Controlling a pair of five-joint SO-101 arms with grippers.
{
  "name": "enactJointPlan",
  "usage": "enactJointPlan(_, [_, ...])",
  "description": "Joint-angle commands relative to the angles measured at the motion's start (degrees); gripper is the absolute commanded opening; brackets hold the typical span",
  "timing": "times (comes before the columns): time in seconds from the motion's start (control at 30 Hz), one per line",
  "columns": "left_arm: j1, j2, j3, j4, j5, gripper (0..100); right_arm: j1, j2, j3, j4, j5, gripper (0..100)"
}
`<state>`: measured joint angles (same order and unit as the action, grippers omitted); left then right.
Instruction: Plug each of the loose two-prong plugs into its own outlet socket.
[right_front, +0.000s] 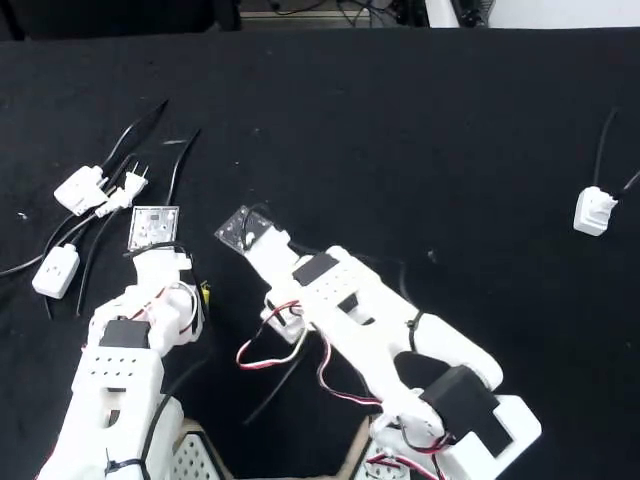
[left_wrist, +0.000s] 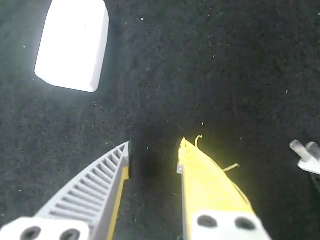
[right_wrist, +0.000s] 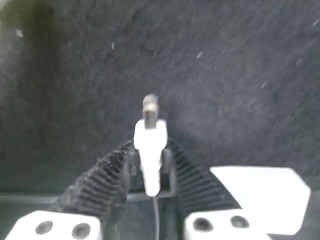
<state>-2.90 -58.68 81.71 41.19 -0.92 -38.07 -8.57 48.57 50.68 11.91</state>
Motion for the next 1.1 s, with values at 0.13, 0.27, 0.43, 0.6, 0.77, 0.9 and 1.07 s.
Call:
enactJointPlan(0.13, [-0.40, -0.62, -4.09, 0.26, 0.44, 17, -1.58, -0.75, -0.84, 0.62, 3.96, 16.5])
enactJointPlan(0.27, [-0.40, -0.62, -4.09, 0.26, 0.44, 17, -1.49, -0.75, -0.66, 0.44, 4.13, 13.2])
enactJointPlan(0.43, [-0.40, -0.62, -4.09, 0.26, 0.44, 17, -1.41, -0.40, -0.22, -1.32, 4.22, 0.5])
enactJointPlan(0.6, [-0.40, -0.62, -4.09, 0.26, 0.44, 17, -1.41, -6.02, 2.24, -1.49, 4.22, 1.1])
enactJointPlan(0.77, [-0.40, -0.70, -4.97, 2.20, 0.53, 17, -1.85, -19.56, 6.73, -1.85, 4.22, 1.1])
enactJointPlan(0.9, [-0.40, -0.70, -9.98, 7.65, 1.32, 17, -1.85, -23.08, 11.30, -11.34, 4.22, 1.1])
enactJointPlan(1.07, [-0.04, -0.70, -12.44, 9.23, 3.16, 17, -1.93, -21.41, 14.46, -22.24, 3.78, 1.1])
